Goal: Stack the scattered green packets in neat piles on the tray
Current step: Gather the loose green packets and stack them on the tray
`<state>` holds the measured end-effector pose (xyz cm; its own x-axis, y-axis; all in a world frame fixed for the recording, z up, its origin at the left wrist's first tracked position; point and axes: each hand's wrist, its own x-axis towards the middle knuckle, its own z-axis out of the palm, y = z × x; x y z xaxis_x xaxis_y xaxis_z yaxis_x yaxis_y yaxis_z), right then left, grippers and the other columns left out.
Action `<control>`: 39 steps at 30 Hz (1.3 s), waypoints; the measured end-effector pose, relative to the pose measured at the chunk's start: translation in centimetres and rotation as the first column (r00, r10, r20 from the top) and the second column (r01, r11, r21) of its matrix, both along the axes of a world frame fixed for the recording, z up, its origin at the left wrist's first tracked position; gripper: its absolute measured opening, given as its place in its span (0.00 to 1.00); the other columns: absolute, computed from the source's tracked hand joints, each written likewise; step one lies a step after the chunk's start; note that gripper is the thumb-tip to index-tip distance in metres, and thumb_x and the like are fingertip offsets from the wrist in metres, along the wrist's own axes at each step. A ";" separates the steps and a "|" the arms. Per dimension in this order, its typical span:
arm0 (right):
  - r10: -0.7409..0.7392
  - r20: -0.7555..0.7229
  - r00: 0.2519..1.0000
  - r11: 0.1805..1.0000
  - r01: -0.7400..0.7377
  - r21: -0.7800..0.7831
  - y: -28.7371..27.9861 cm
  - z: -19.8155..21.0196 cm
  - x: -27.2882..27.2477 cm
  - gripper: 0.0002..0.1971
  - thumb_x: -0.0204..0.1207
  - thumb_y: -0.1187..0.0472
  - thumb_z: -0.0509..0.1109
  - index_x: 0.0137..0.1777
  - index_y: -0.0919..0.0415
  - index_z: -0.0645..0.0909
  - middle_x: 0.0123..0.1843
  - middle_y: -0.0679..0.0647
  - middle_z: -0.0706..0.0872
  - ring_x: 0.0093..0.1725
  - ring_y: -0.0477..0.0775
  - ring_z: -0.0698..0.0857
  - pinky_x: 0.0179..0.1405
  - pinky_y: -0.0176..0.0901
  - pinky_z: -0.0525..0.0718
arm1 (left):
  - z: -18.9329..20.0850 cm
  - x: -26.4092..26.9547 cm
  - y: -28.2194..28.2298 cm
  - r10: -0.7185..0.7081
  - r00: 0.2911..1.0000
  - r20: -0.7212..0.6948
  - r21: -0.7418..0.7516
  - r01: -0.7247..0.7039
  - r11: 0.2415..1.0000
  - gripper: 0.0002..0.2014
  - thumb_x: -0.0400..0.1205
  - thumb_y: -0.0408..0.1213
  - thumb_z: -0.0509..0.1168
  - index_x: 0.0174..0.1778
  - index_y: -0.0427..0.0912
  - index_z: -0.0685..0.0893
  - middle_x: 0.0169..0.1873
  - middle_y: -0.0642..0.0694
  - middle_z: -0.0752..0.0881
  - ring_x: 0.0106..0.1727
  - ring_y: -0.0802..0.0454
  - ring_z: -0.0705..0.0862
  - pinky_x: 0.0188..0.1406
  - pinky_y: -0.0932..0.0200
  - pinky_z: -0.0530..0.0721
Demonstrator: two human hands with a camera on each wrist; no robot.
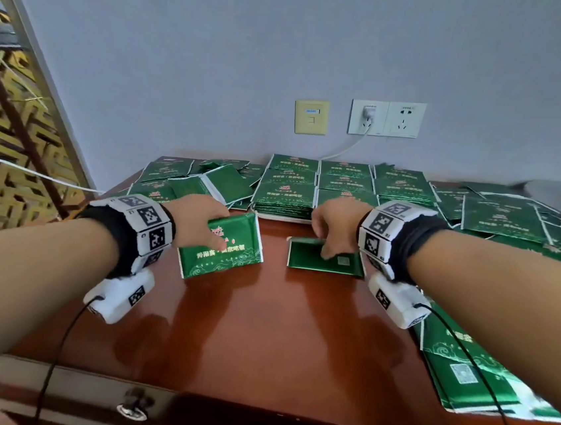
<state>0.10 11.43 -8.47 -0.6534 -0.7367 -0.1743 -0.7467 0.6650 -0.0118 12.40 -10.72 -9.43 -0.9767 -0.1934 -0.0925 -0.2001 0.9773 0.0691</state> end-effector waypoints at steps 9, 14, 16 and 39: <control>0.018 -0.037 0.999 1.000 -0.017 0.013 -0.2 -2.2 -0.1 0.32 0.64 0.43 0.80 0.65 0.55 0.75 0.60 0.54 0.80 0.57 0.56 0.81 0.55 0.49 0.82 | -2.6 -0.5 -0.2 0.109 0.974 0.197 0.021 -0.115 0.993 0.56 0.67 0.61 0.76 0.84 0.47 0.51 0.79 0.42 0.63 0.75 0.45 0.71 0.74 0.46 0.72; 0.000 -0.053 0.999 0.986 0.009 0.167 -1.1 -3.1 -1.0 0.40 0.63 0.39 0.79 0.71 0.60 0.74 0.62 0.55 0.82 0.60 0.58 0.82 0.61 0.54 0.82 | -3.6 -0.9 -0.3 0.171 0.958 0.230 -0.079 -0.156 0.985 0.56 0.64 0.67 0.73 0.82 0.44 0.57 0.73 0.41 0.68 0.73 0.43 0.71 0.72 0.44 0.73; -0.014 -0.061 0.998 0.978 0.026 0.205 -1.2 -3.1 -1.1 0.39 0.62 0.36 0.78 0.68 0.61 0.77 0.58 0.55 0.85 0.57 0.58 0.83 0.58 0.53 0.83 | -3.5 -1.0 -0.3 0.172 0.956 0.239 -0.046 -0.166 0.985 0.54 0.65 0.66 0.74 0.81 0.45 0.59 0.72 0.42 0.69 0.71 0.44 0.73 0.71 0.44 0.74; -0.089 -0.007 0.996 0.996 0.089 0.018 2.2 -1.7 -2.9 0.46 0.56 0.50 0.84 0.71 0.58 0.62 0.62 0.58 0.72 0.57 0.60 0.80 0.55 0.57 0.84 | 0.9 -5.8 5.2 0.003 0.998 0.064 -0.052 0.001 0.999 0.45 0.69 0.54 0.75 0.79 0.54 0.59 0.61 0.48 0.66 0.52 0.45 0.78 0.45 0.51 0.79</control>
